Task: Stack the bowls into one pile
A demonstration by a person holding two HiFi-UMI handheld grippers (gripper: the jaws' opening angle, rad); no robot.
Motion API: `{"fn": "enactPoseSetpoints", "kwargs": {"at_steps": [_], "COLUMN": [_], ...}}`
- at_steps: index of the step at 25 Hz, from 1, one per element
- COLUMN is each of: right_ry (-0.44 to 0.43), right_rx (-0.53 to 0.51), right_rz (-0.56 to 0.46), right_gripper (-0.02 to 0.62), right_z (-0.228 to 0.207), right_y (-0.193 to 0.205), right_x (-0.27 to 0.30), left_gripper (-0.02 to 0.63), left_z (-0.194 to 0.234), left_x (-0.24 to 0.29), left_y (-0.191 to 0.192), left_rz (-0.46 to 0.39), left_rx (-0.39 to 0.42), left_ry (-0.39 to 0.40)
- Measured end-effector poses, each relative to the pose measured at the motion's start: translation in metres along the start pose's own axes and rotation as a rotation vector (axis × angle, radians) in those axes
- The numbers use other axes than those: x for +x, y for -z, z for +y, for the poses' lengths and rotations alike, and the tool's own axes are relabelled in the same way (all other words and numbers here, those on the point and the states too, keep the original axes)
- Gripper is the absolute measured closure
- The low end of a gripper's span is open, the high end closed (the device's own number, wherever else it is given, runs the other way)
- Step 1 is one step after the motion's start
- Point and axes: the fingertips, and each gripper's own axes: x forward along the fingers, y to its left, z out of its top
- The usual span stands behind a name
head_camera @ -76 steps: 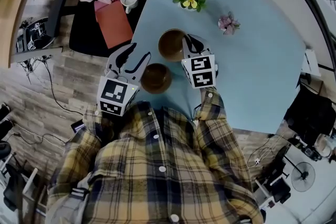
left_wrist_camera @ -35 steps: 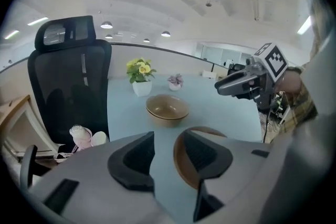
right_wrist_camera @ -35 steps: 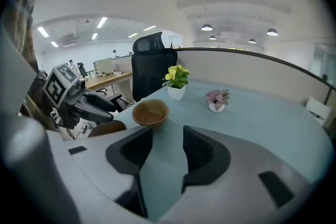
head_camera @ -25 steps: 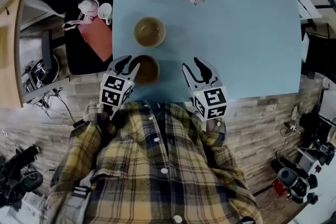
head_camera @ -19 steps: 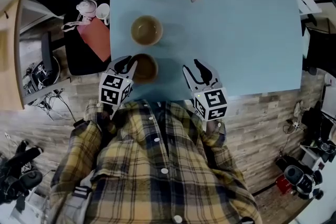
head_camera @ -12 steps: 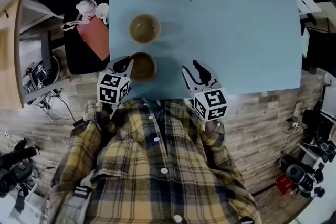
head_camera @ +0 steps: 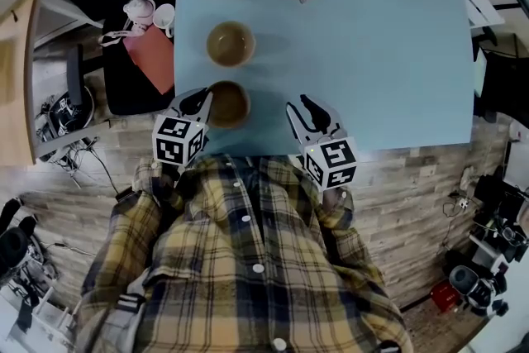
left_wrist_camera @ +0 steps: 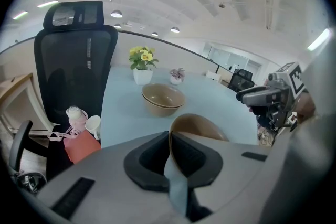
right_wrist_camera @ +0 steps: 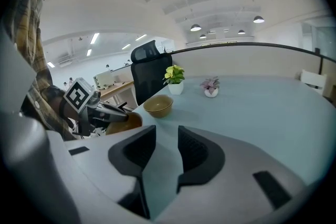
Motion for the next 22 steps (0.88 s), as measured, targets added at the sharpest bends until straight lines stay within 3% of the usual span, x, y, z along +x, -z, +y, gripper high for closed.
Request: {"fn": "enactPoseSetpoints", "kwargs": {"at_steps": [6,14,22], "right_ry": [-0.009,-0.018,-0.012], "right_rx": [-0.032,-0.057,-0.055], "right_rz": [-0.014,-0.017,-0.011], "right_gripper": [0.494,0.560,0.584], "right_z": [0.004,0.010,0.012], "right_y": [-0.009,-0.018,-0.021], "right_x": [0.004,0.007,0.009], "left_gripper": [0.597,0.597,0.597], "left_z": [-0.001,0.003,0.012], "left_x": [-0.009,-0.026,-0.022], "left_y": [-0.019,-0.072,-0.114], "left_rz": [-0.062,-0.189,-0.253], "left_rx": [-0.003,-0.028,-0.002], "left_ry": [0.003,0.011,0.027]}}
